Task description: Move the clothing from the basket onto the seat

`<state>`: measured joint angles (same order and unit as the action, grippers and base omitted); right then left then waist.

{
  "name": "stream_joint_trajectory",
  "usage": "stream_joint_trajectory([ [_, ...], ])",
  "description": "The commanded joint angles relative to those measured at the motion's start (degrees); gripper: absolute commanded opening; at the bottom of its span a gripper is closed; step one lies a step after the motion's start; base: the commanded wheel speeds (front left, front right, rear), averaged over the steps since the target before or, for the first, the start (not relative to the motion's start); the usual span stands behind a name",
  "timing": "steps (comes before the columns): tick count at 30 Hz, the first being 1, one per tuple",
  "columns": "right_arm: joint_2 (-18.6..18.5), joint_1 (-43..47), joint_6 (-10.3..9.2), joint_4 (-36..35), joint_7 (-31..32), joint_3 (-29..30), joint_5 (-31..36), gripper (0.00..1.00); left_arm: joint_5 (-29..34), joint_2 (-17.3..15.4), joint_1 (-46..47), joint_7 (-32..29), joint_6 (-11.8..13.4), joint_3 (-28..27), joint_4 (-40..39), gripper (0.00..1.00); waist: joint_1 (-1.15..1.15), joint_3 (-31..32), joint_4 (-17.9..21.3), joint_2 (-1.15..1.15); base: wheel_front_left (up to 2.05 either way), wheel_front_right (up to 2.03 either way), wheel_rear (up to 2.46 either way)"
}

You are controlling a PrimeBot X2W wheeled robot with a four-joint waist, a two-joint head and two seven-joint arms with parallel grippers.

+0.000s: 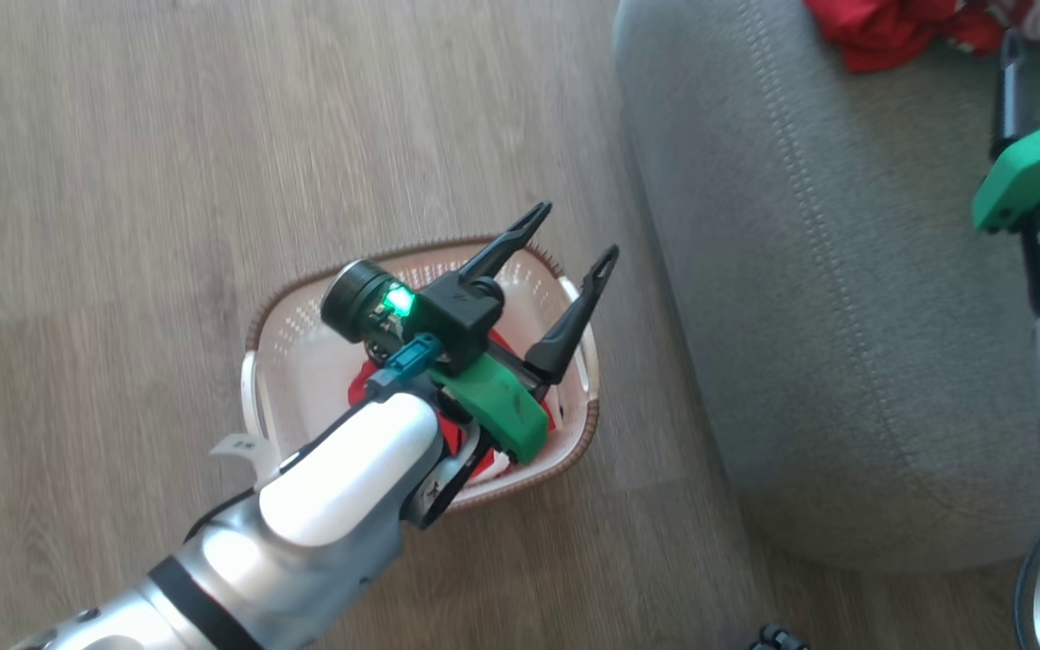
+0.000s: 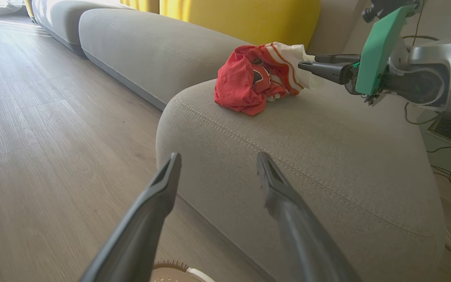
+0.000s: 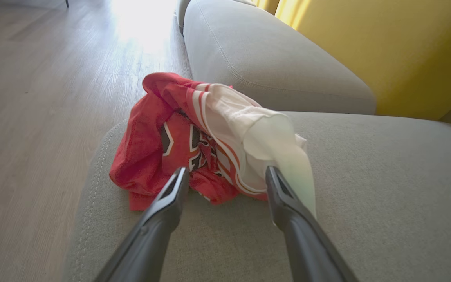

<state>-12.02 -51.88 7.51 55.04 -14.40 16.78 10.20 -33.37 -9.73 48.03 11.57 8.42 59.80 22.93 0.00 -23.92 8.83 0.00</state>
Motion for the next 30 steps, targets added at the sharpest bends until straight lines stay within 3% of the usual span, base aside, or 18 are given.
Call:
stream_joint_trajectory([
  [1, 0.0, 0.9, -0.02, -3.1, -0.6, -2.3, -1.6, 1.0, -0.4, -1.2, 0.0, 0.6, 0.4, -2.3, -1.2, 1.0, 0.0, 1.9, 0.6, 0.0, 0.0, 0.0, 0.0],
  [6, -0.4, 4.8, -0.02, -8.2, -0.6, -8.8, -7.1, 1.0, -2.4, -1.4, -2.7, 2.0, 1.6, -4.7, 0.3, 1.0, 0.0, 5.9, 0.1, 0.0, 0.0, 0.0, 0.0],
  [14, -0.6, 9.4, -0.02, -13.1, -0.6, -15.5, -12.9, 1.0, -5.1, -2.0, -8.3, 3.2, 2.9, -9.6, 2.4, 1.0, 0.0, 13.7, -4.2, 0.0, 0.0, 0.0, 0.0],
  [30, 5.1, 19.5, -0.02, -16.1, -0.3, -17.0, -15.0, 1.0, -6.4, -9.4, -24.3, 3.4, 6.8, -22.9, -0.8, 1.0, 0.0, 22.9, -9.9, 0.0, 0.0, 0.0, 0.0],
])
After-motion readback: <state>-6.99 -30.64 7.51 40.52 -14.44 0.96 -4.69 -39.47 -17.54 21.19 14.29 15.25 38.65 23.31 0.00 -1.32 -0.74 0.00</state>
